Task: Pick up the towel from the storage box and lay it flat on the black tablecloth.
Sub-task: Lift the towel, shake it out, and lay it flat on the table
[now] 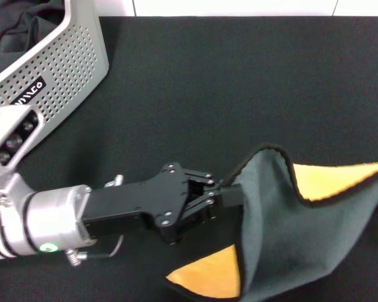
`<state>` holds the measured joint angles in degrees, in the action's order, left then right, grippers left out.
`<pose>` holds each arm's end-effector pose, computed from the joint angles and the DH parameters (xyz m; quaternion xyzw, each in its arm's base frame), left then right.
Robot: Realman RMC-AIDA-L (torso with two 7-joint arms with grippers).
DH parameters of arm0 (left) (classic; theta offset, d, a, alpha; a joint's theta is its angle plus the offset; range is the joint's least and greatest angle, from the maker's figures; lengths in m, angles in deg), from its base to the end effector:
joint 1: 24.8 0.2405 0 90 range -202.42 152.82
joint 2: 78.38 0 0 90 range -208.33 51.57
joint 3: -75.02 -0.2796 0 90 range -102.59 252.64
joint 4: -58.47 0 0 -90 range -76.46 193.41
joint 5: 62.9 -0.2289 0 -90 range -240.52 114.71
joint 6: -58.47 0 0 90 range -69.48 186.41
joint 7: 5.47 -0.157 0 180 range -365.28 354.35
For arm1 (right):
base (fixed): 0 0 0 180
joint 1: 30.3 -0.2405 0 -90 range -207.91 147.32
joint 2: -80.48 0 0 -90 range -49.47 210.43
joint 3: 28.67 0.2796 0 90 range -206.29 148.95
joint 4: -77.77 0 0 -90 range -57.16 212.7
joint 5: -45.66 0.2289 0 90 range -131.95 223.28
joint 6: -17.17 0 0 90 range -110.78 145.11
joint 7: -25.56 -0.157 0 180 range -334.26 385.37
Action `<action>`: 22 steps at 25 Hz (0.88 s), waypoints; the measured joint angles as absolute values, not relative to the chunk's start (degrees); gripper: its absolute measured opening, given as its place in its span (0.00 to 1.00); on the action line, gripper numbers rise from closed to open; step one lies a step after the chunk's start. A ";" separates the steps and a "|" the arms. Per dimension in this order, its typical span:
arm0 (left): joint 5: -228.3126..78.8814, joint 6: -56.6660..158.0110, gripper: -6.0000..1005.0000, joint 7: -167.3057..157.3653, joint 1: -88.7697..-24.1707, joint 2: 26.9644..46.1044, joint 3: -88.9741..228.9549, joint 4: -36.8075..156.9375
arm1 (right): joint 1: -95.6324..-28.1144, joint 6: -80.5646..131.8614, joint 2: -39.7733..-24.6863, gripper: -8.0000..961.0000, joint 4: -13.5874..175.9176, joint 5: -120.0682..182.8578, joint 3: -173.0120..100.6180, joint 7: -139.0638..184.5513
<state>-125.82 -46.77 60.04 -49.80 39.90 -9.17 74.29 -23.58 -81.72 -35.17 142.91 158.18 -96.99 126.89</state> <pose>-0.2446 0.2581 -0.0763 0.8544 0.2060 0.4733 0.0600 0.2844 0.2169 0.0557 -0.8769 0.1473 0.4210 0.1790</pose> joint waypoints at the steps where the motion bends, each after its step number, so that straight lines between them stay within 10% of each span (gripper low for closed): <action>1: -126.26 -45.22 0.02 59.85 -50.07 40.05 -9.14 74.43 | -26.17 -81.19 -35.10 0.05 140.12 157.15 -96.21 127.06; 22: -127.62 -26.02 0.02 53.10 -53.11 37.35 -2.30 81.38 | -51.11 -65.45 -34.80 0.05 111.79 151.78 -95.07 140.77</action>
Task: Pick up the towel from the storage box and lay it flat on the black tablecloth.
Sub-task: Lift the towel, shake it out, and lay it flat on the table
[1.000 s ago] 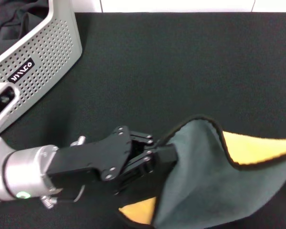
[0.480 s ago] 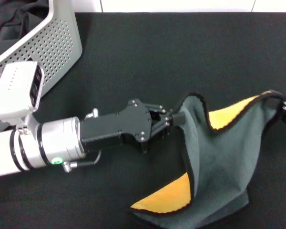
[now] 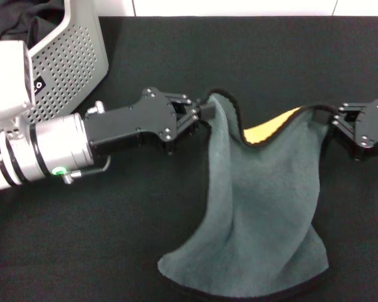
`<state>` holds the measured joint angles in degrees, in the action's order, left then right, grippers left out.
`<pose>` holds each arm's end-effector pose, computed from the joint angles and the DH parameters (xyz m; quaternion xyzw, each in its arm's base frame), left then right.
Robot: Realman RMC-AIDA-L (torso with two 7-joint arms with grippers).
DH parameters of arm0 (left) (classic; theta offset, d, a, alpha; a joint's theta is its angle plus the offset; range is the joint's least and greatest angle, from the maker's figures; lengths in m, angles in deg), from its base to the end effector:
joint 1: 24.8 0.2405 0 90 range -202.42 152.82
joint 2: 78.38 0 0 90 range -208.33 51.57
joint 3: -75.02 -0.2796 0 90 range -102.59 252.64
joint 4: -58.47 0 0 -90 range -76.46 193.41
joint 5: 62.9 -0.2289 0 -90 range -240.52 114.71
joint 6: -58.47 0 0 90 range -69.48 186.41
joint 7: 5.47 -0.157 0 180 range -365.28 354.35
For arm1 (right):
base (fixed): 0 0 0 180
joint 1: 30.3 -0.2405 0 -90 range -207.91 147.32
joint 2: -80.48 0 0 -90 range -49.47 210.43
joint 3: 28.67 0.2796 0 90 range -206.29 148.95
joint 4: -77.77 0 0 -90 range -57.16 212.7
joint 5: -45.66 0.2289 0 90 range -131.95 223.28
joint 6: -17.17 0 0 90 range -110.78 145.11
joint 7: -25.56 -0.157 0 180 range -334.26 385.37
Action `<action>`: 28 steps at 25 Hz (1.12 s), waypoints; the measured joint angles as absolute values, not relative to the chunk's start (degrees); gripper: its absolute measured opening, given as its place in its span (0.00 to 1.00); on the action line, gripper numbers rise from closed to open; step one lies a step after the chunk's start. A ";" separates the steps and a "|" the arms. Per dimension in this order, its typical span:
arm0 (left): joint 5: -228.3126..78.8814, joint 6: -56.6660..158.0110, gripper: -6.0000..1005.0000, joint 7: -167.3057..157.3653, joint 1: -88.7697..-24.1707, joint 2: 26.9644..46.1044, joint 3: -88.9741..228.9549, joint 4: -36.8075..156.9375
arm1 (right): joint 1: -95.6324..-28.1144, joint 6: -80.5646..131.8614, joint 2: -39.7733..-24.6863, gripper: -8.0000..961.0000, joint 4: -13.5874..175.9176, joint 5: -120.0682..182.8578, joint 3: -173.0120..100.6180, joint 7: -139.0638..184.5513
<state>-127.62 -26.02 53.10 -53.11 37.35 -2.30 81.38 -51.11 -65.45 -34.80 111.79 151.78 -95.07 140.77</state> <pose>-0.2527 0.3447 -0.0604 -0.9043 -0.1365 -0.3813 0.1349 0.2854 0.3442 -0.0173 -0.8972 0.1587 0.3564 0.2067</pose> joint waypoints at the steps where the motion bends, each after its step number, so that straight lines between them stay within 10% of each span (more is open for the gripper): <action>1: -127.76 -25.33 0.02 52.87 -53.07 37.22 -1.98 81.75 | -51.74 -64.66 -34.88 0.05 111.24 152.00 -95.43 141.17; 28: -131.89 -4.02 0.02 43.88 -52.45 36.91 -1.45 84.89 | -58.85 -48.28 -35.44 0.05 104.40 155.25 -98.86 144.31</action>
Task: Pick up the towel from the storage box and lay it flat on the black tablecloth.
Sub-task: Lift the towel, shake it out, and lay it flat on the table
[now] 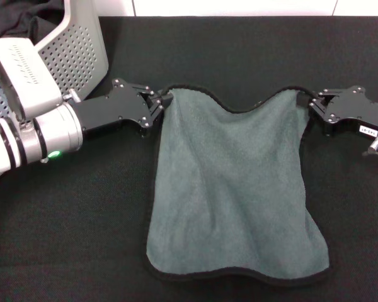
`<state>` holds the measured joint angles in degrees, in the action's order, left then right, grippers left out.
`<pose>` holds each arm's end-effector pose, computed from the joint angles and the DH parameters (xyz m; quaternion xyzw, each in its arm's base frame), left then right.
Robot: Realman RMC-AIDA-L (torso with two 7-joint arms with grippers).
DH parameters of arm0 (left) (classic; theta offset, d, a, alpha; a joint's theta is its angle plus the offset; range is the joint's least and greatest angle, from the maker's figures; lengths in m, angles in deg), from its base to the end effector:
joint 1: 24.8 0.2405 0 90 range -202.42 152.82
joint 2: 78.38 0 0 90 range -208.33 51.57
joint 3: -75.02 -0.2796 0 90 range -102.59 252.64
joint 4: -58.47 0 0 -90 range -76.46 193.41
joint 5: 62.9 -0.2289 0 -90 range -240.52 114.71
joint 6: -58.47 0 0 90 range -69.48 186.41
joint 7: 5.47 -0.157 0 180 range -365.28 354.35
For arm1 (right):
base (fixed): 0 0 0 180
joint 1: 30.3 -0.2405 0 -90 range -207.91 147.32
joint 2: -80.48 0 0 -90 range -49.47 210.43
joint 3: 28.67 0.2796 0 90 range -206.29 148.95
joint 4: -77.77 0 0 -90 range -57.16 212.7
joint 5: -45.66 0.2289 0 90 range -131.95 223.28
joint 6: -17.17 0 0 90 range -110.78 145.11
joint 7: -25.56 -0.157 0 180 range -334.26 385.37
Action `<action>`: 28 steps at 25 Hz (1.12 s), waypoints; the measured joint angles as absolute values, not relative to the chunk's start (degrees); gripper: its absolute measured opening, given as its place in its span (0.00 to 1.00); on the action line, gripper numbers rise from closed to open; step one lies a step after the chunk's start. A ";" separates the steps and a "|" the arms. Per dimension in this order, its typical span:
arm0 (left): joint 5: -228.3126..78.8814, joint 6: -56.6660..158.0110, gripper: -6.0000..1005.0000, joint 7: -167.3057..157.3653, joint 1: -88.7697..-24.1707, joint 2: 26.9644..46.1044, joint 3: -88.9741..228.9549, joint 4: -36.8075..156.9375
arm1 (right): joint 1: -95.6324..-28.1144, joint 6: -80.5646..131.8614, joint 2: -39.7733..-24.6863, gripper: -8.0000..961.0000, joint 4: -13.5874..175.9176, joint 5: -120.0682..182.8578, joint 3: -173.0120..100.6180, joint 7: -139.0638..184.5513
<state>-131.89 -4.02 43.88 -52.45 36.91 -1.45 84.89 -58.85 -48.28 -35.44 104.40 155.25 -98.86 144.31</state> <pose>-0.2955 0.3854 -0.0612 -0.9274 -0.1006 -0.2218 0.2839 0.2855 0.3943 -0.0479 -0.8983 0.1922 0.2862 0.2723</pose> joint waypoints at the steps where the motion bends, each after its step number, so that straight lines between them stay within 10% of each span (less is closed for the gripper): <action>1: -131.89 -3.32 0.02 43.62 -52.37 37.06 -1.44 85.28 | -59.08 -48.24 -35.44 0.05 104.40 155.25 -98.96 144.31; 28: -131.80 10.44 0.03 31.73 -50.76 41.53 -0.25 86.64 | -64.55 -35.77 -35.79 0.06 101.50 158.31 -103.10 144.03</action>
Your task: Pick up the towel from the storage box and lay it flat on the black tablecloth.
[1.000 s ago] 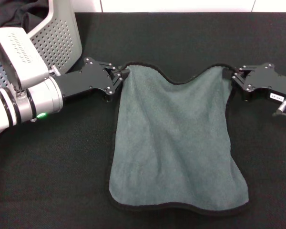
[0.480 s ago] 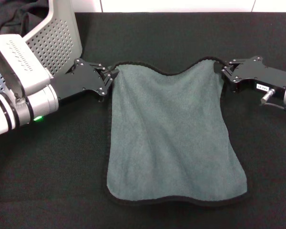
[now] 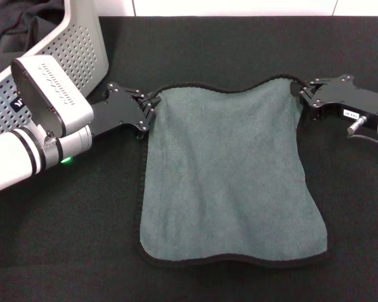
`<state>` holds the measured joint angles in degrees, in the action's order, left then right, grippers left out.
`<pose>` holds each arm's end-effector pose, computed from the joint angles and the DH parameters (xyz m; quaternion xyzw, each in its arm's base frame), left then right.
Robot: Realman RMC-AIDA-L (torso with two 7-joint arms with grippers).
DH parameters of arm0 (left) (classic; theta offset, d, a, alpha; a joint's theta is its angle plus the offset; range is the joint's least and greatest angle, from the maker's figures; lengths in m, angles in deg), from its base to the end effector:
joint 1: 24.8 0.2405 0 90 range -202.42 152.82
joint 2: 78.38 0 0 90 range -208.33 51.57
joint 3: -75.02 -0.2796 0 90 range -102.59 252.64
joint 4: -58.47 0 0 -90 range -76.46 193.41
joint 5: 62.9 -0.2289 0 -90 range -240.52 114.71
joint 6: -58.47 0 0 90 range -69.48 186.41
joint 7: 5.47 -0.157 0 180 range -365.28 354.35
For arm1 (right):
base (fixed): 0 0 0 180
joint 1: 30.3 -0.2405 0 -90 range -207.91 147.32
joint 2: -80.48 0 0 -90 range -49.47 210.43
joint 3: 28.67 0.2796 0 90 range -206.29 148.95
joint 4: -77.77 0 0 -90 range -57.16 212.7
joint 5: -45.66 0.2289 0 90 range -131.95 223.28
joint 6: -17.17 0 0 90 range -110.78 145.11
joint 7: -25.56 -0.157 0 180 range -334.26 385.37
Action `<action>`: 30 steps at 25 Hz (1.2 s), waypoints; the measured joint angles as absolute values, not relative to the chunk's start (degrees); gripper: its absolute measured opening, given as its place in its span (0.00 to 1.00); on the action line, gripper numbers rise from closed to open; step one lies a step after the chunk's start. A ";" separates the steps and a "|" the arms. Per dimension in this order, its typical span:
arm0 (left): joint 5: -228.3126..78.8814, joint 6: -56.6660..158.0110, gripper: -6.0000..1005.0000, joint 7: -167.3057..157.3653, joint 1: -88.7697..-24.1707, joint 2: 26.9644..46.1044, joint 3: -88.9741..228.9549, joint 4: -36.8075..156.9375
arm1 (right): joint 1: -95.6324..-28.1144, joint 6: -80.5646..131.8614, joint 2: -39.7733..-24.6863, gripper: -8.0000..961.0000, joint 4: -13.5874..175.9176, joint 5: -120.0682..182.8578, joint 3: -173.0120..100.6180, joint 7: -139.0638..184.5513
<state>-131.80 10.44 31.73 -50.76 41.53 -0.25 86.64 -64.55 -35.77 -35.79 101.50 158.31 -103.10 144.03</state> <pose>-0.3123 0.3922 -0.0842 -0.9169 -0.0685 -0.1301 0.3710 0.2768 0.4292 -0.0637 -0.8973 0.2111 0.2324 0.3102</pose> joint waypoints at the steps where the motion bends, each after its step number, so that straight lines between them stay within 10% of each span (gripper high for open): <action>1: -131.80 10.48 0.04 31.63 -50.83 41.55 -0.26 86.53 | -64.57 -35.72 -35.79 0.06 101.50 158.33 -103.11 144.04; 17: -128.77 14.95 0.07 29.64 -50.12 42.12 -0.43 86.89 | -61.68 -31.37 -35.78 0.19 103.01 163.36 -105.02 144.35; 30: -129.10 8.24 0.71 41.82 -37.31 41.51 -5.83 101.60 | -51.13 -43.52 -35.25 0.73 114.13 164.34 -103.53 144.65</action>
<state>-129.10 8.24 41.82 -37.31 41.51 -5.83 101.60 -51.13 -43.52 -35.25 114.13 164.34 -103.53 144.65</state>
